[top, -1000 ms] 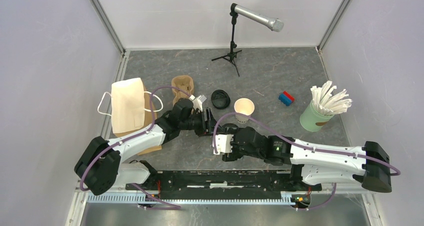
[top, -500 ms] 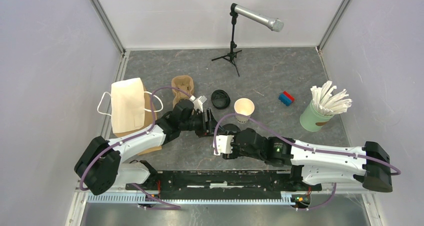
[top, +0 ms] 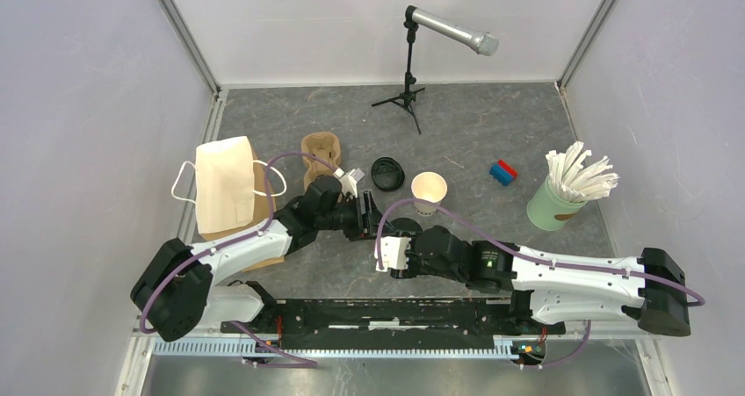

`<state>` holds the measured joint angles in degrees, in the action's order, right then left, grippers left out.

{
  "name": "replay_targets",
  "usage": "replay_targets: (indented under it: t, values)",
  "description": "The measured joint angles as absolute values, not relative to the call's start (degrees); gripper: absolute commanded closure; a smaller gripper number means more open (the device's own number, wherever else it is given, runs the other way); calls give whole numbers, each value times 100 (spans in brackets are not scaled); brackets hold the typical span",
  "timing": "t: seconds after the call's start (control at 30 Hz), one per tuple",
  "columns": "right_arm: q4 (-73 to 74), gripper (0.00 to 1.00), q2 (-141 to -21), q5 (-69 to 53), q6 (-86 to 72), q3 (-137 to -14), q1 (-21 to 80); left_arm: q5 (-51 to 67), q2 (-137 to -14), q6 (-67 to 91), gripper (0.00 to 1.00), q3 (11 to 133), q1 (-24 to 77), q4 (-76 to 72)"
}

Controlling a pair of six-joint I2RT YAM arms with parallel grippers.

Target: Pack the takeout coffee

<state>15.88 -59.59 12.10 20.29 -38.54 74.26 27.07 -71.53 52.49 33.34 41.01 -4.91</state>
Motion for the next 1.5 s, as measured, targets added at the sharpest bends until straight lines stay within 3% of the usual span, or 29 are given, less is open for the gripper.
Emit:
replay_targets:
  t: [0.7,0.97,1.3,1.5]
  values:
    - [1708,41,-5859,1247,1184,-4001,7441,2685,-7161,5308,45,3238,4160,-644]
    - [1723,55,-5360,2021,-366,-4403,7328,2659,-7164,5306,45,3238,4222,-663]
    - [1706,61,-5354,2049,-1433,-4259,6528,2569,-7185,5306,45,3173,4300,-744]
    - [1313,64,-5356,1824,-1669,-3479,6403,2541,-7207,5308,45,3168,4351,-775]
